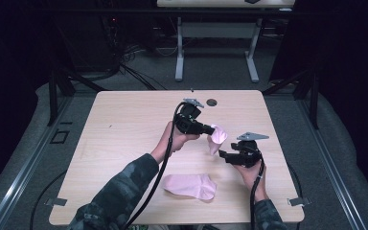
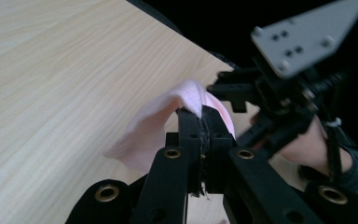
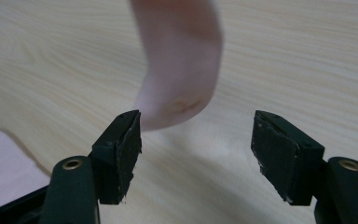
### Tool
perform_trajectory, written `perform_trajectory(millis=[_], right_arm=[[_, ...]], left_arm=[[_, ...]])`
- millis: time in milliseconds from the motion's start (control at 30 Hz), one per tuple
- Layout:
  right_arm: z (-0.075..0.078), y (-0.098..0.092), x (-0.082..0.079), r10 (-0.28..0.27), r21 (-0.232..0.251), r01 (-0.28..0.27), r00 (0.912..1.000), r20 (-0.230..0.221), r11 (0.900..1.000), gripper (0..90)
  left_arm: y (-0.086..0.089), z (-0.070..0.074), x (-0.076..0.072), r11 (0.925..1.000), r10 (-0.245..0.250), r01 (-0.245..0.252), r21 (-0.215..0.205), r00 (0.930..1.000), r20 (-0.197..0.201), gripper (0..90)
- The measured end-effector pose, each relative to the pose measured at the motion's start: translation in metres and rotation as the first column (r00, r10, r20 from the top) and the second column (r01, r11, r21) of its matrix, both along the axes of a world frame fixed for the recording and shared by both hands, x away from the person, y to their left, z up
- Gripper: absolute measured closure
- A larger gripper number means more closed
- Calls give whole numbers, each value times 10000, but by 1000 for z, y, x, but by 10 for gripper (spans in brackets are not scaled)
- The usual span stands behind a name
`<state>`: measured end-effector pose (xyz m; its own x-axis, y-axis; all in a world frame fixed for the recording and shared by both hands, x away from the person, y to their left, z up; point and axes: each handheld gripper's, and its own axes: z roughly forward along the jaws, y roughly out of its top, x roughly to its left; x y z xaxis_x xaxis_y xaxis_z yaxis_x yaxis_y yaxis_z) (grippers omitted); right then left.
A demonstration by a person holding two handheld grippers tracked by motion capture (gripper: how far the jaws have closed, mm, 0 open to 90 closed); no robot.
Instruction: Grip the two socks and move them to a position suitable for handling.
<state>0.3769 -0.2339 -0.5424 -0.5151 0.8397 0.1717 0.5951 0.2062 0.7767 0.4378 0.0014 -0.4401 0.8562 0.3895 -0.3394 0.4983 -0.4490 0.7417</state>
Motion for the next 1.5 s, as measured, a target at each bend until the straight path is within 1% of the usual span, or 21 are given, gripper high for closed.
perform_trajectory(millis=[33,167,267,333,467,567,633,700,733,800,833,867,967,1000,1033,1100,1200,1267,1367,1400,1500], right_arm=[[1,0,4,5,151,-4,10000,-29,9999,386],[-2,8,15,862,814,-845,9961,-178,9931,592],[-3,15,18,1184,655,-1173,9929,-139,9909,700],[-3,17,18,1209,765,-1206,9927,0,9898,835],[1,18,13,1092,309,-1094,9940,62,9935,890],[6,17,7,662,-329,-655,9976,213,9973,894],[12,17,1,239,-1049,-173,9978,612,9943,894],[18,20,-7,-41,-1961,251,9943,1067,9803,893],[21,23,-11,79,-2536,213,9935,1137,9671,891],[21,33,-18,353,-3145,-31,9947,965,9492,887],[17,39,-20,637,-3461,-328,9949,785,9376,883],[12,46,-21,899,-3563,-673,9948,473,9320,878],[-4,62,-22,1887,-3287,-2012,9795,-698,9227,753],[-6,62,-22,2018,-3077,-2197,9754,-892,9258,718],[-6,60,-21,2105,-2714,-2299,9726,-990,9346,653],[-1,49,-17,2077,-1902,-2228,9735,-962,9561,611],[9,30,-12,1665,-1180,-1747,9831,-760,9775,557],[14,19,-6,1217,-1065,-1301,9892,-823,9858,529],[10,14,3,977,-1068,-1095,9892,-1095,9882,498],[7,14,7,1113,-939,-1230,9863,-1215,9879,471],[0,21,15,1374,-1065,-1521,9815,-1333,9826,444]], left_arm=[[2,0,-1,9999,-96,95,-101,9999,-125,892],[6,-8,-3,9991,-301,285,-310,9982,-514,892],[8,-13,-2,9985,-411,384,-383,9966,-716,892],[11,-15,-2,9987,-368,339,-385,9963,-779,892],[19,-18,0,9985,-301,252,-476,9942,-1037,892],[26,-23,2,9991,-154,102,-419,9919,-1261,891],[31,-28,2,9999,12,-26,-99,9901,-1405,891],[37,-37,5,9994,235,-188,306,9869,-1598,891],[40,-43,7,9973,428,-317,669,9842,-1717,891],[49,-57,13,9939,795,-593,926,9694,-2322,890],[53,-65,15,9900,980,-690,1230,9636,-2486,889],[57,-72,17,9851,1173,-798,1525,9595,-2562,888],[71,-90,21,9733,1586,-1021,2057,9467,-2805,865],[75,-93,22,9690,1706,-1091,2216,9445,-2808,821],[78,-94,21,9643,1832,-1205,2358,9466,-2654,777],[83,-94,20,9571,1977,-1355,2561,9516,-2354,668],[87,-89,14,9473,2108,-1541,2807,9599,-1846,571],[88,-88,10,9364,2217,-1682,3081,9639,-1474,556],[88,-92,7,9327,2371,-1824,3112,9601,-1480,526],[88,-93,6,9293,2433,-1897,3170,9600,-1386,519],[88,-95,5,9302,2538,-2025,3063,9574,-1378,524]])
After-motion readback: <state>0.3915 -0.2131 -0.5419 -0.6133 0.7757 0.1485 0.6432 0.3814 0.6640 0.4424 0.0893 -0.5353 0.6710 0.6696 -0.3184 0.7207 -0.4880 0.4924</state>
